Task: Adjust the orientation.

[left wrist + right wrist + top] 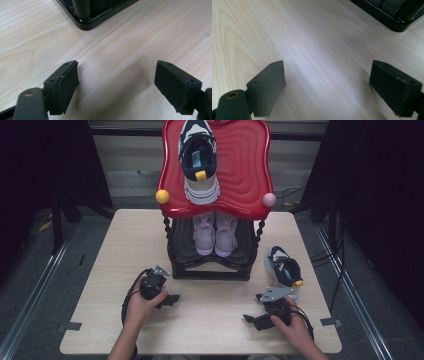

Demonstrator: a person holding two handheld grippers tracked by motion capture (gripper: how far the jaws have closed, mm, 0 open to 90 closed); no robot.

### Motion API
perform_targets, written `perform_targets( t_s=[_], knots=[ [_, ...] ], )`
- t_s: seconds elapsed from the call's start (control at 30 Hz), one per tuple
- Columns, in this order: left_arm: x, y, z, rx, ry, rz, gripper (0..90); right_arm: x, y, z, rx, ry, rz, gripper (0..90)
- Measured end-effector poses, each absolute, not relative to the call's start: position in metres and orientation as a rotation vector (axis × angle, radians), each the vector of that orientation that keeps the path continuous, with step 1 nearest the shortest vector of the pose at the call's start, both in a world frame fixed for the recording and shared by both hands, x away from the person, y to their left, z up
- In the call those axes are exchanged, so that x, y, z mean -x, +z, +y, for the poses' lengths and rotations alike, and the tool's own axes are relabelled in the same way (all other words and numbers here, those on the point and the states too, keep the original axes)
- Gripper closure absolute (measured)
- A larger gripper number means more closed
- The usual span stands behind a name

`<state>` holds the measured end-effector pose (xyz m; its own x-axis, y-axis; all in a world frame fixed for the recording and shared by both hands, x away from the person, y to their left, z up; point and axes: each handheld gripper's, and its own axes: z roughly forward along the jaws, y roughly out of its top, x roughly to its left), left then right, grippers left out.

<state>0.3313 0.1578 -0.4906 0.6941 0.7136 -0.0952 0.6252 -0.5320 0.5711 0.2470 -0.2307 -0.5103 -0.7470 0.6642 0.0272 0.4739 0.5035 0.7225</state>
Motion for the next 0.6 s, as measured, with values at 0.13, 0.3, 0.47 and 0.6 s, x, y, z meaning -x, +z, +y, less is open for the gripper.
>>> perform_targets(
  t_s=[0.13,0.3,0.47,0.6],
  knots=[
    [-0.329,-0.492,0.160,-2.319,0.226,1.014,17.4,-0.247,-0.510,-0.230,-0.966,1.079,2.494,12.2],
    [-0.318,-0.501,0.161,-2.276,0.320,0.952,12.3,-0.247,-0.510,-0.230,-0.965,1.076,2.493,11.7],
    [-0.313,-0.506,0.165,-2.216,0.364,0.933,11.4,-0.247,-0.510,-0.230,-0.965,1.077,2.495,11.5],
    [-0.311,-0.509,0.166,-2.185,0.361,0.933,9.2,-0.247,-0.511,-0.230,-0.963,1.078,2.494,11.5]
  ],
)
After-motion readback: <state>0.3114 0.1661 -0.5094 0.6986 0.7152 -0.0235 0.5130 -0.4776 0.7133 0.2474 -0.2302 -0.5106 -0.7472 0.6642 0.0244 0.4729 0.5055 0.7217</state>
